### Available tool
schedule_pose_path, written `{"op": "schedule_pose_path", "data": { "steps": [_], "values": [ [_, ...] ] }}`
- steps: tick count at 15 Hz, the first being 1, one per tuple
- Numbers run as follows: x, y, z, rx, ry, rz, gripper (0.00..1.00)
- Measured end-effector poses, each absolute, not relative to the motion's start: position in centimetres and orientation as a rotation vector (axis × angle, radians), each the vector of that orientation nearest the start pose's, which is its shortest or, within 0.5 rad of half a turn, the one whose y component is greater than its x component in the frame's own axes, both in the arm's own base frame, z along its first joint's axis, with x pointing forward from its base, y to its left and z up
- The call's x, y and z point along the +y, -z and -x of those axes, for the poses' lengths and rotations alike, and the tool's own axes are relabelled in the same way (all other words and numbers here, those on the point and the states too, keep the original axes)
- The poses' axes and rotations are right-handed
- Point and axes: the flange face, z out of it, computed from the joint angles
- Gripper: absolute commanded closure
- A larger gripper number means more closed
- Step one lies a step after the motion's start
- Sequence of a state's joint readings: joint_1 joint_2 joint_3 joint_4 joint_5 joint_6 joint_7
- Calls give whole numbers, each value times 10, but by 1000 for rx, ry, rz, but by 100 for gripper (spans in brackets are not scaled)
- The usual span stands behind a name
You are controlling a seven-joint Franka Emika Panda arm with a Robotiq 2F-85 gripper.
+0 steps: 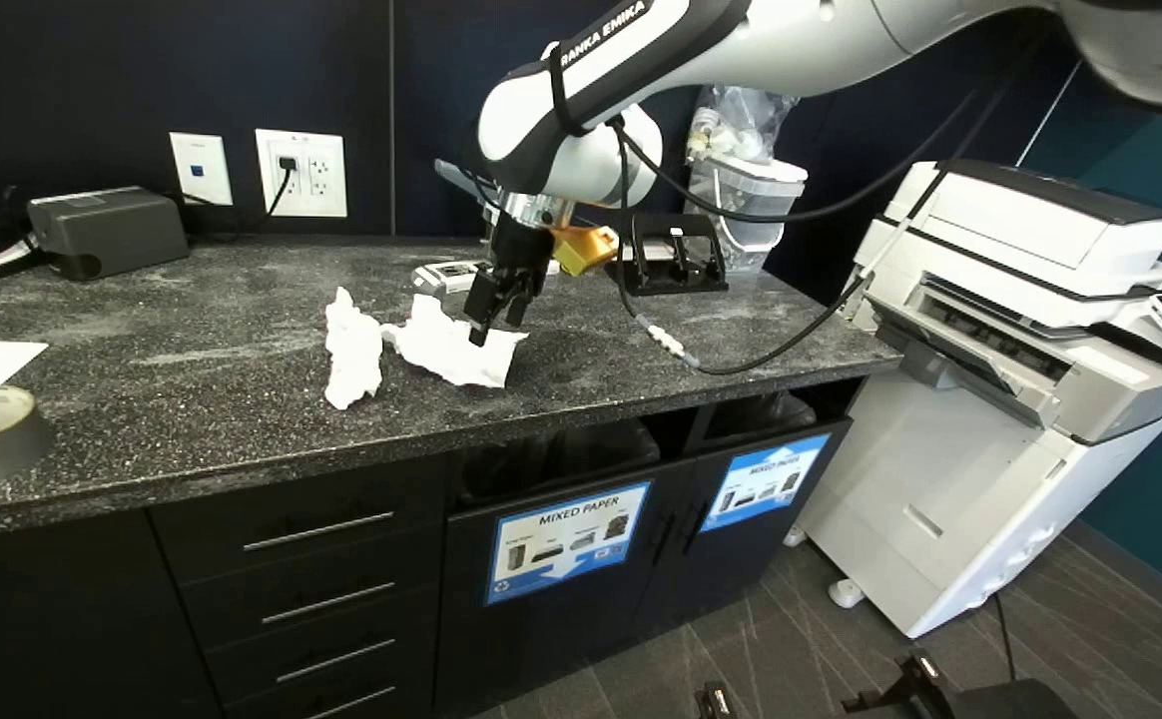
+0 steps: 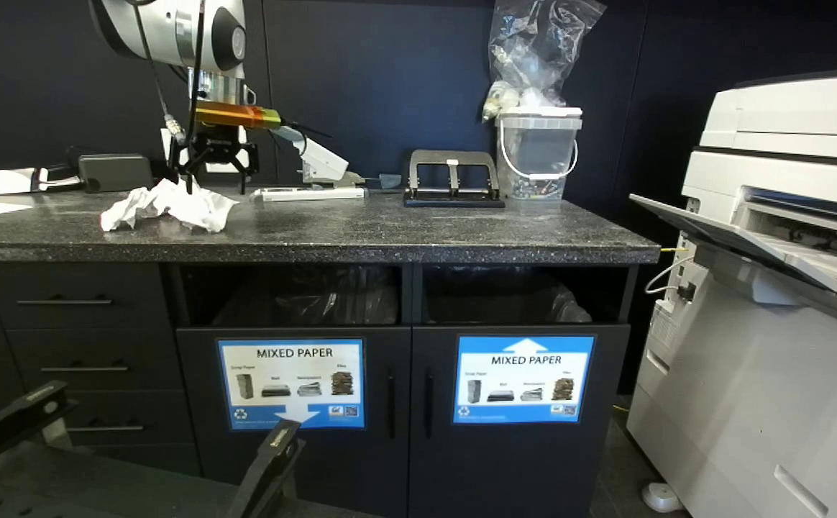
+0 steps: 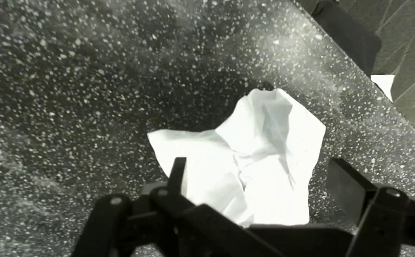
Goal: Put the tissues into the rubbish bin.
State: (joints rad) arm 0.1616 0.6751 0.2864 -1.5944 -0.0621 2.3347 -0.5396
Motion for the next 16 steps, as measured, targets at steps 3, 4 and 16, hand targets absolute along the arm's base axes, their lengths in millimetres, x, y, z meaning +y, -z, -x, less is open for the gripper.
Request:
{"op": "schedule_pose_path", "data": {
  "steps": [3, 4, 16],
  "values": [
    [293, -253, -650, -1464, 129, 2609, 0],
    [297, -252, -651, -1478, 132, 2597, 0],
    [324, -243, -654, -1552, 213, 2548, 0]
  ]
}}
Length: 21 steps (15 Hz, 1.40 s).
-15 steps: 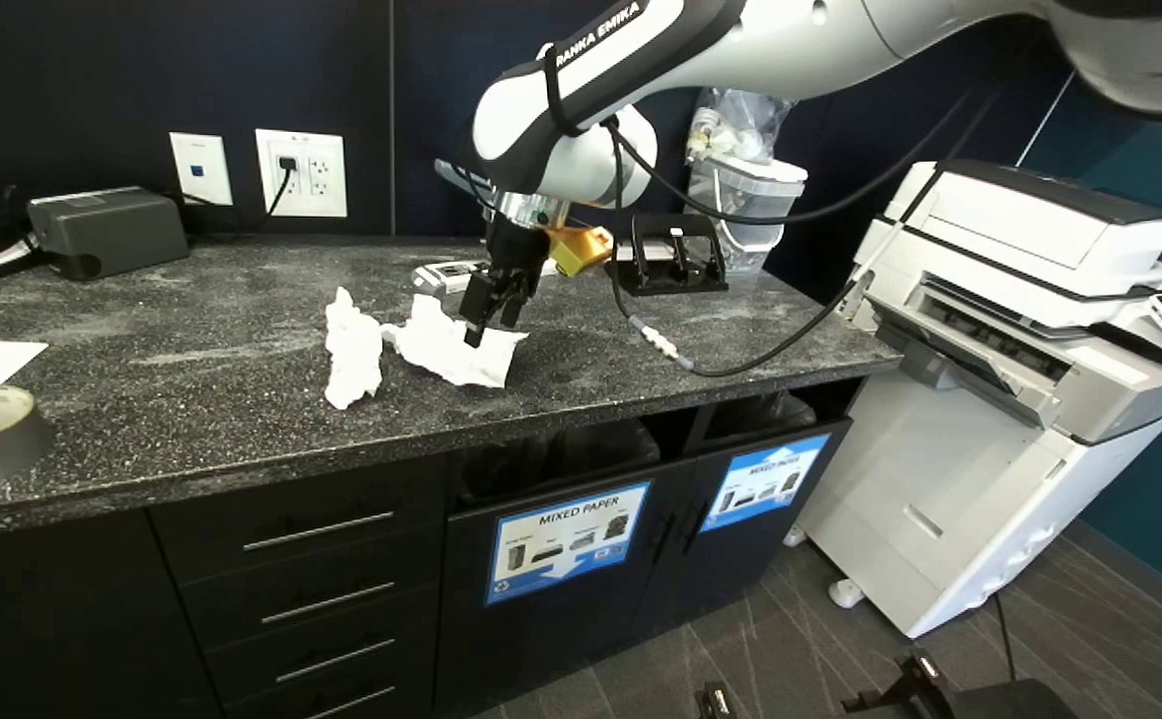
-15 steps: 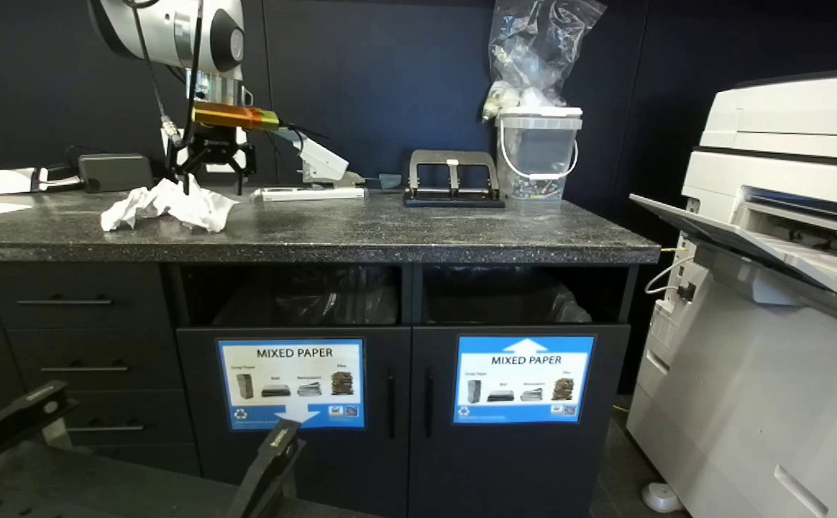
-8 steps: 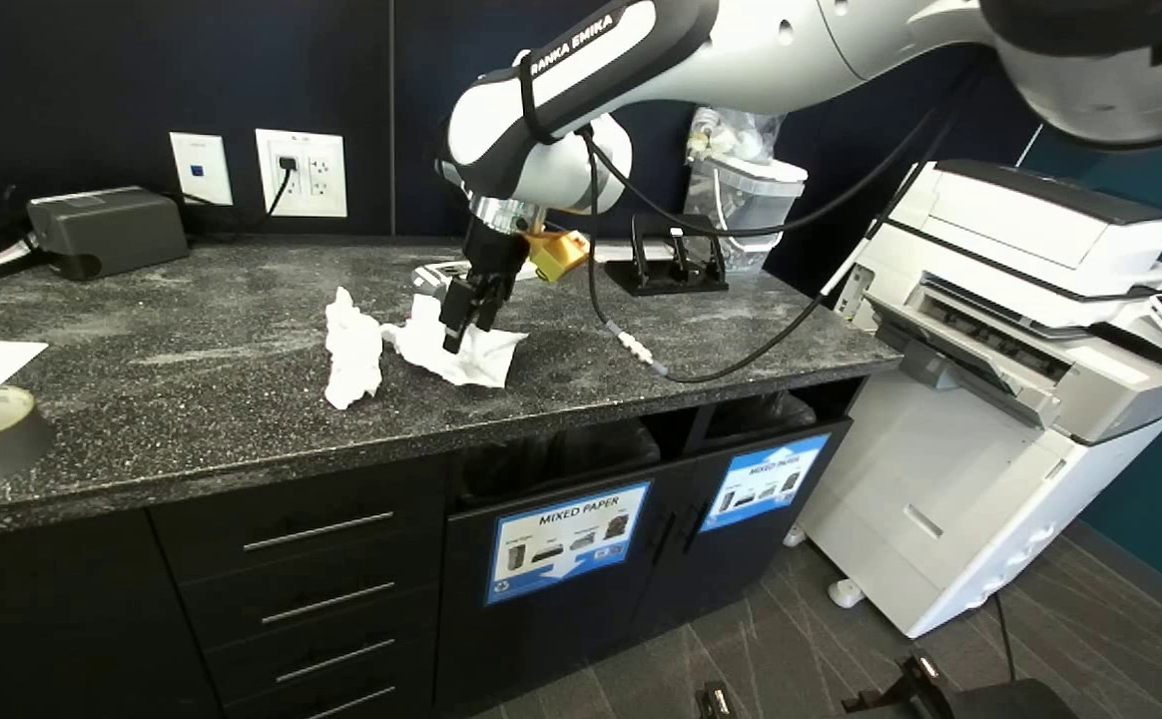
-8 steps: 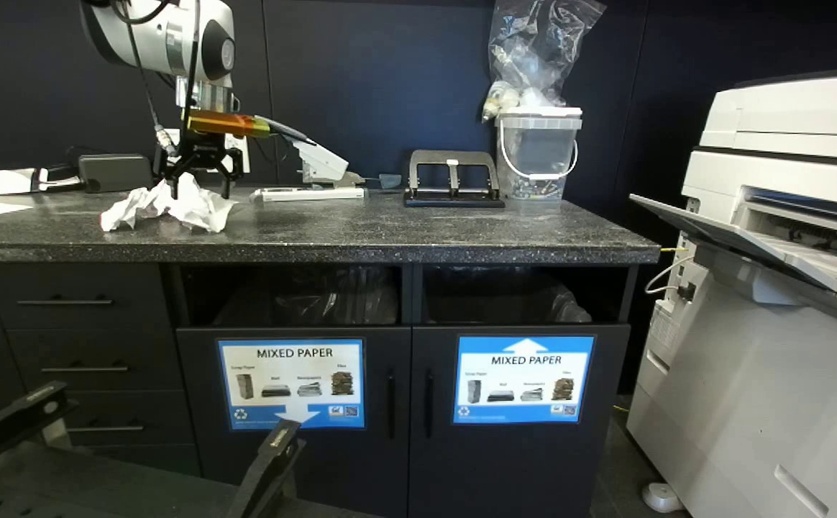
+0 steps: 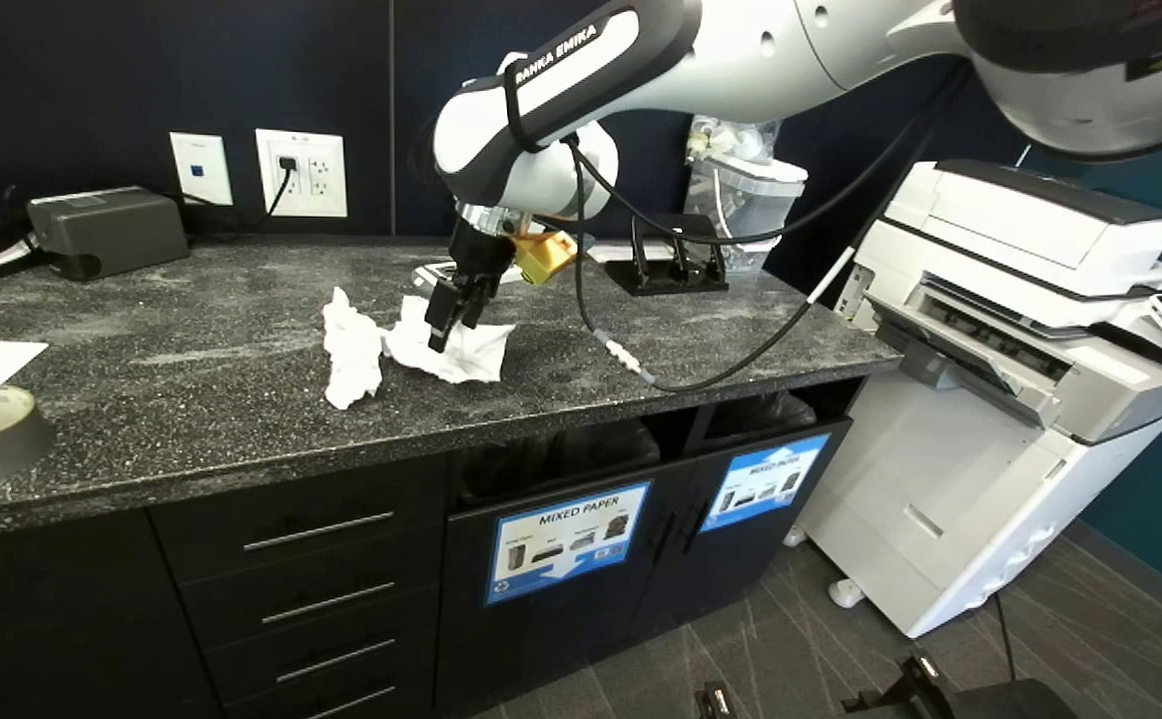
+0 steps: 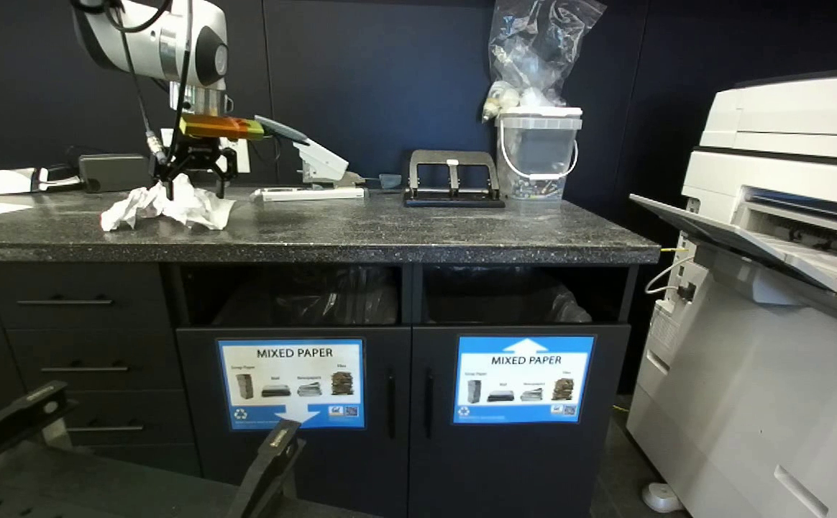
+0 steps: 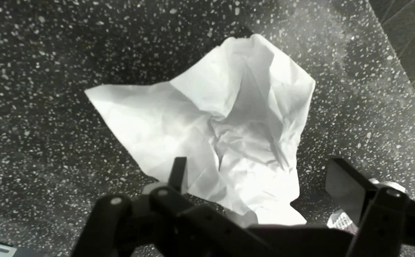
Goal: Put the tissues into the rubbish bin.
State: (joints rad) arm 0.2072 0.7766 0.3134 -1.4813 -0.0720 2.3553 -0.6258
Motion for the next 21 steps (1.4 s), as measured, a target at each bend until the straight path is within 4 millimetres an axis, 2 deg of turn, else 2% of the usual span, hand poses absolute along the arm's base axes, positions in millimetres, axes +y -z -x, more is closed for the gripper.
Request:
{"op": "schedule_pose_path", "data": {
  "steps": [11, 21],
  "values": [
    [345, -256, -658, -1671, 318, 2538, 0],
    [346, -224, -661, -1666, 274, 2512, 0]
  ]
}}
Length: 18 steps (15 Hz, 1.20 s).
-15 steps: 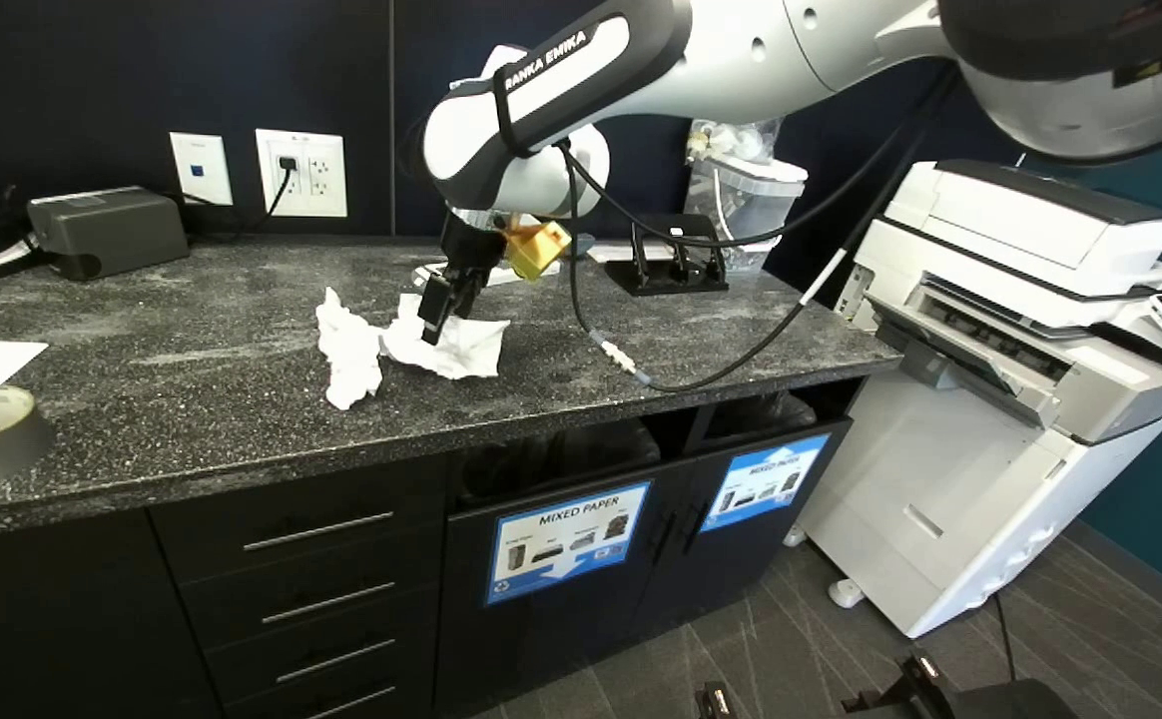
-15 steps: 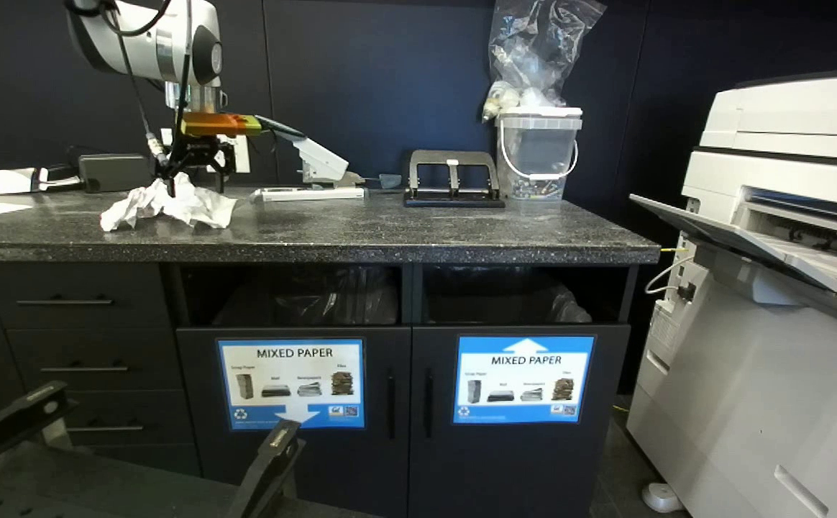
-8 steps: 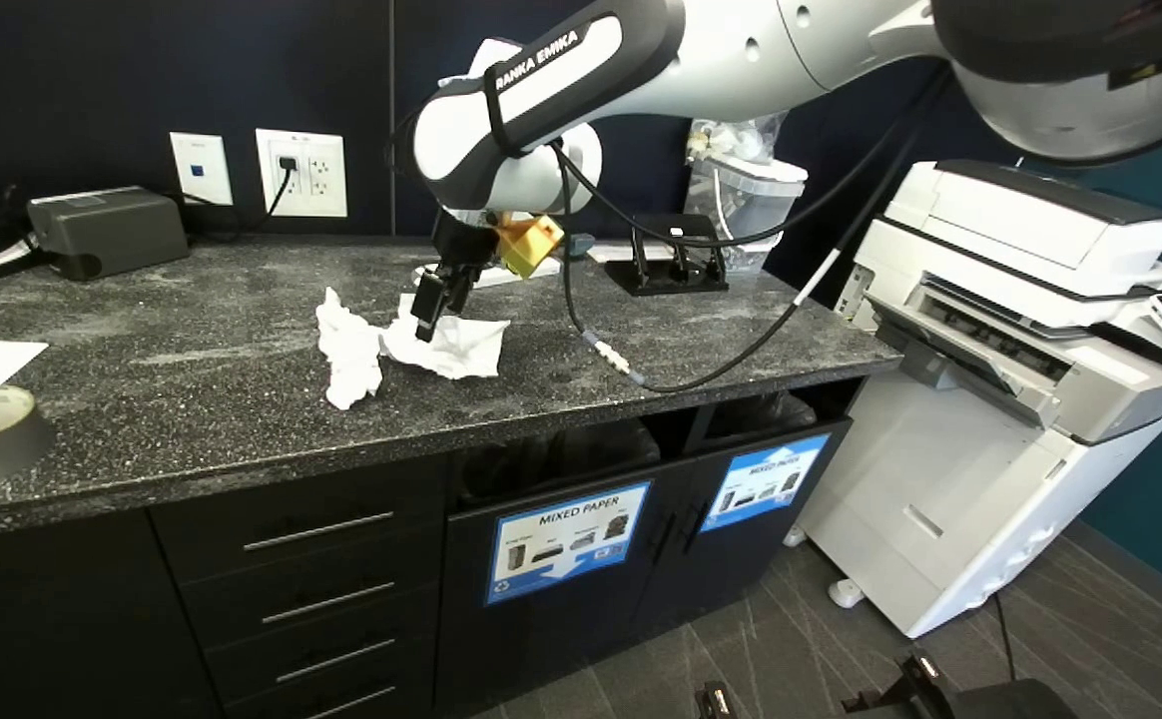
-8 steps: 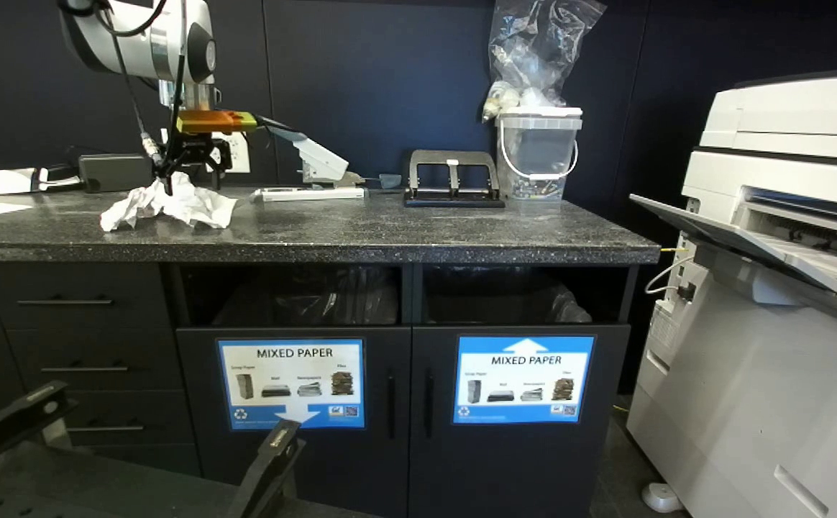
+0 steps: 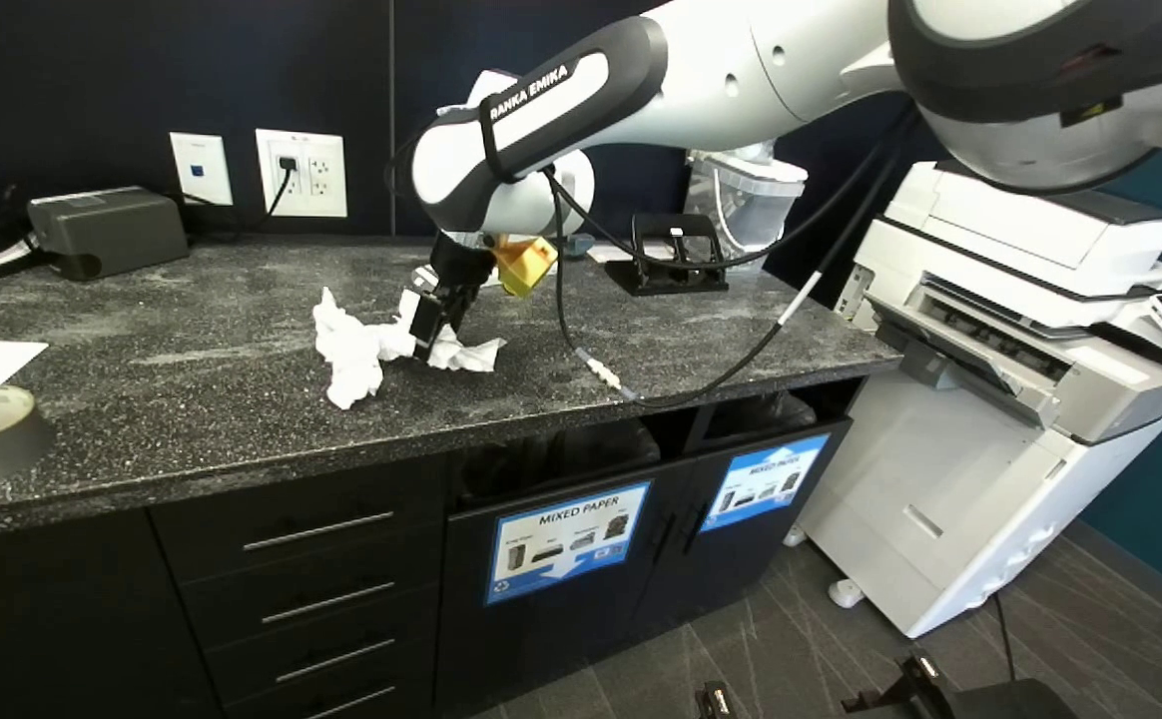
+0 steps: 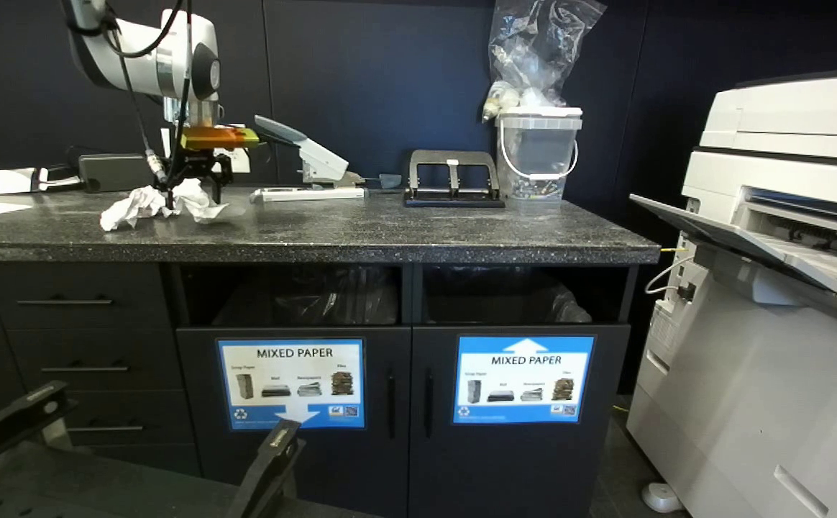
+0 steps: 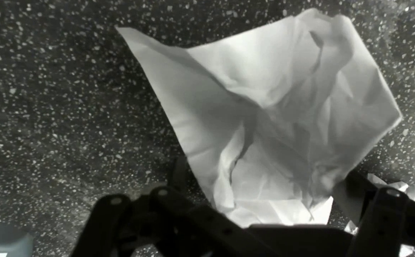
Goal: Put the tissues into the rubbish bin.
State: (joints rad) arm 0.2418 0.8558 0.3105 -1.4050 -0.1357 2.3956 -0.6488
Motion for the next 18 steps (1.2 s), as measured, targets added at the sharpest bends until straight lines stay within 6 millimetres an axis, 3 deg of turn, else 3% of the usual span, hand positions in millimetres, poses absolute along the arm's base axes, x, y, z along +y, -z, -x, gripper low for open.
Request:
{"op": "schedule_pose_path", "data": {
  "steps": [1, 2, 7, 12, 14, 18],
  "values": [
    [346, -220, -662, -1659, 269, 2510, 0],
    [346, -217, -663, -1650, 266, 2510, 22],
    [341, -201, -664, -1607, 228, 2523, 58],
    [328, -205, -672, -1424, 210, 2666, 94],
    [322, -205, -672, -1319, 199, 2749, 100],
    [313, -205, -655, -1071, 177, 2924, 97]
  ]
}}
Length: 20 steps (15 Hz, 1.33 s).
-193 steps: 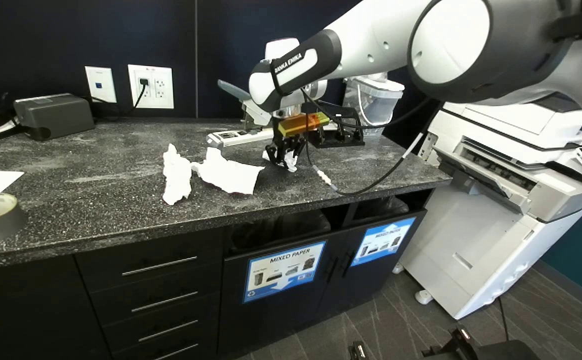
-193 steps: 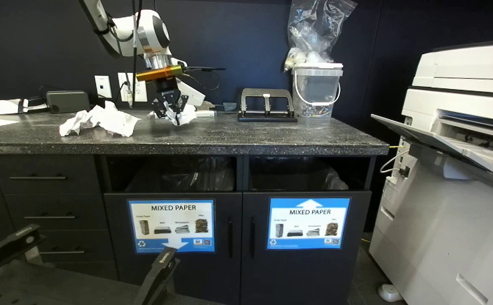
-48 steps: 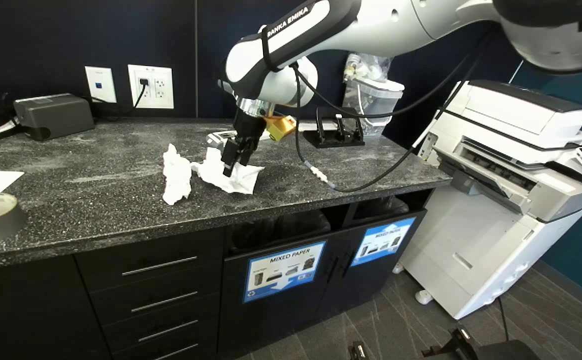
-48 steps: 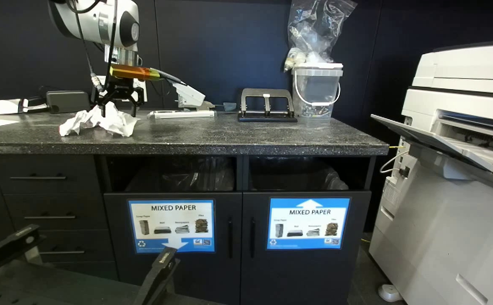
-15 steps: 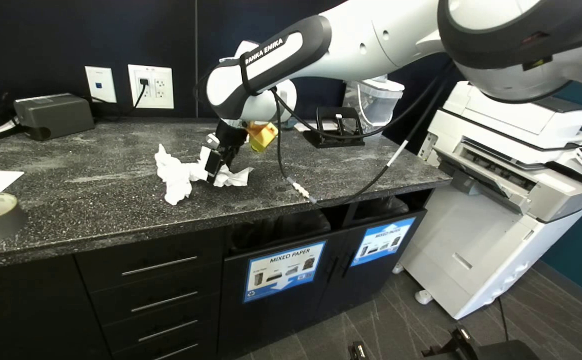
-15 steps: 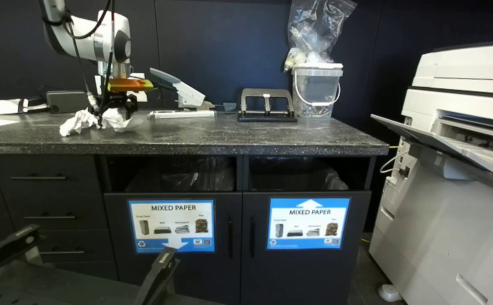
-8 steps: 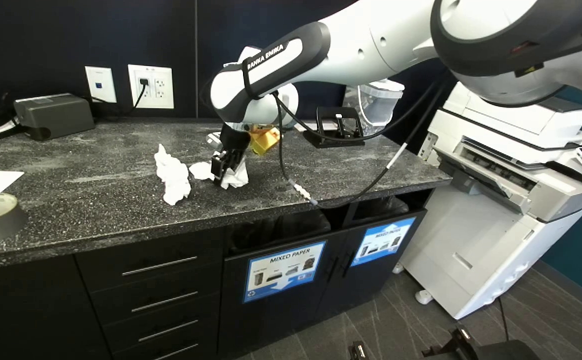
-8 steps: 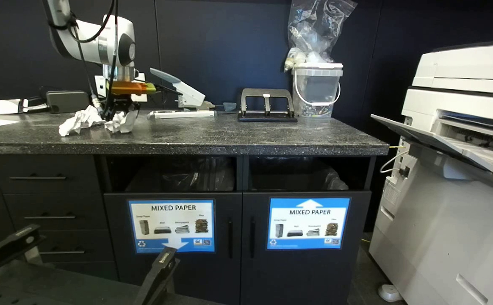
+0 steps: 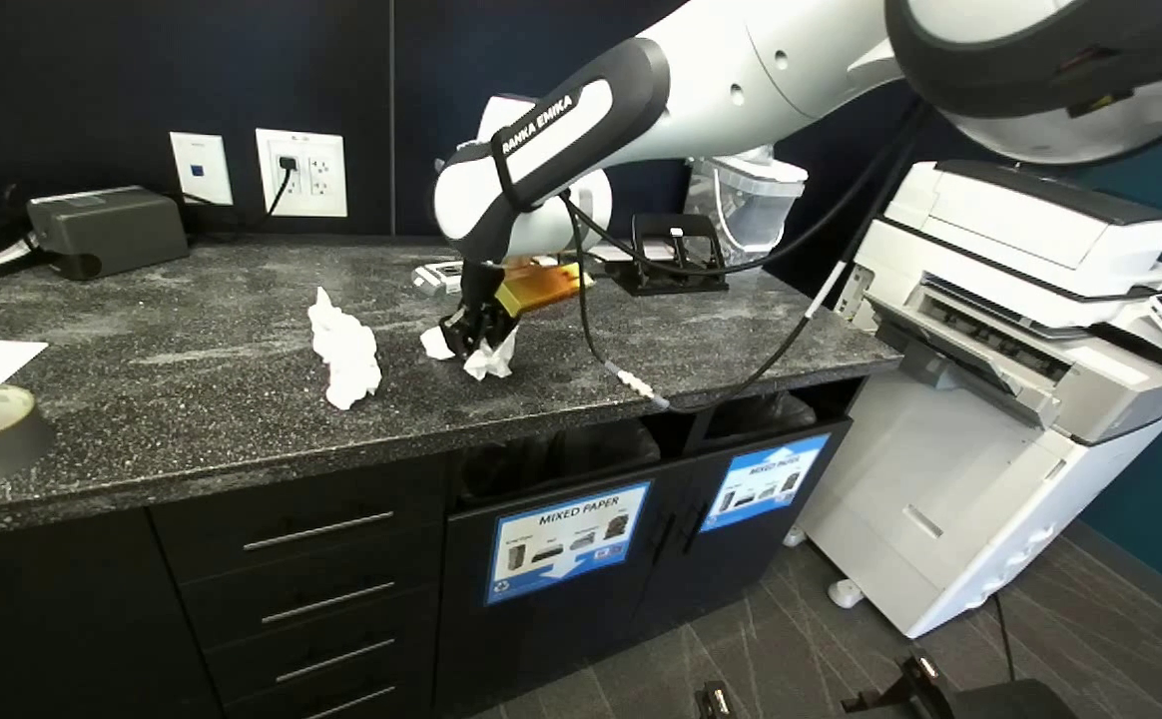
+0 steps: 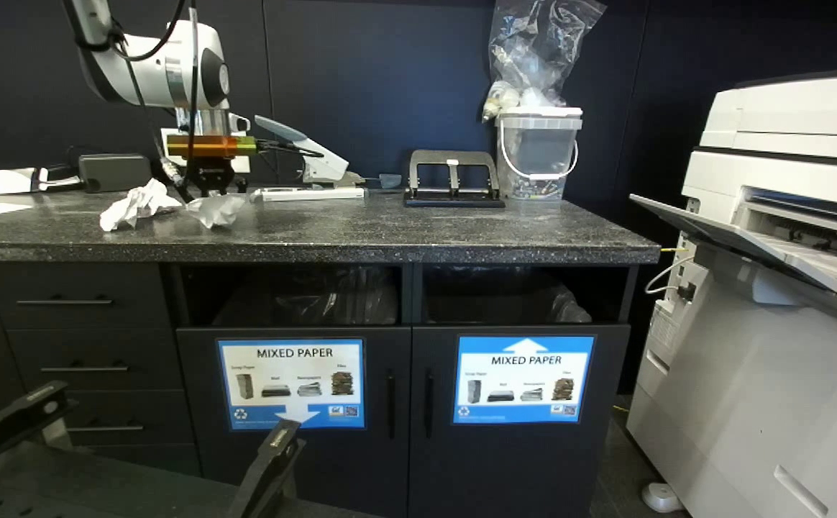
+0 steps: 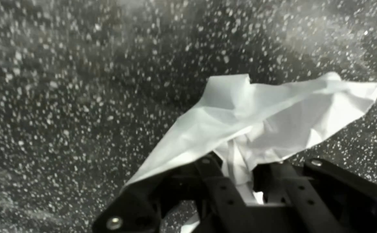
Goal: Put the tissues into the rubbish bin.
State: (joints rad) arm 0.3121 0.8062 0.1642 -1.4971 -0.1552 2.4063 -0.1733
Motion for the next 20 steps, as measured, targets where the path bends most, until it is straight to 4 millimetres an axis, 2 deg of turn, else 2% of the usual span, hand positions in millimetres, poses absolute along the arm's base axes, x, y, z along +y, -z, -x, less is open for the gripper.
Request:
{"op": "schedule_pose_path", "data": {
  "steps": [6, 11, 15, 17, 20],
  "values": [
    [285, -206, -596, -674, 105, 3134, 97],
    [246, -198, -532, -400, -9, 3227, 97],
    [212, -182, -487, -340, -29, 3235, 97],
    [194, -170, -475, -330, 6, 3216, 97],
    [157, -149, -468, -333, 98, 3172, 97]
  ]
}}
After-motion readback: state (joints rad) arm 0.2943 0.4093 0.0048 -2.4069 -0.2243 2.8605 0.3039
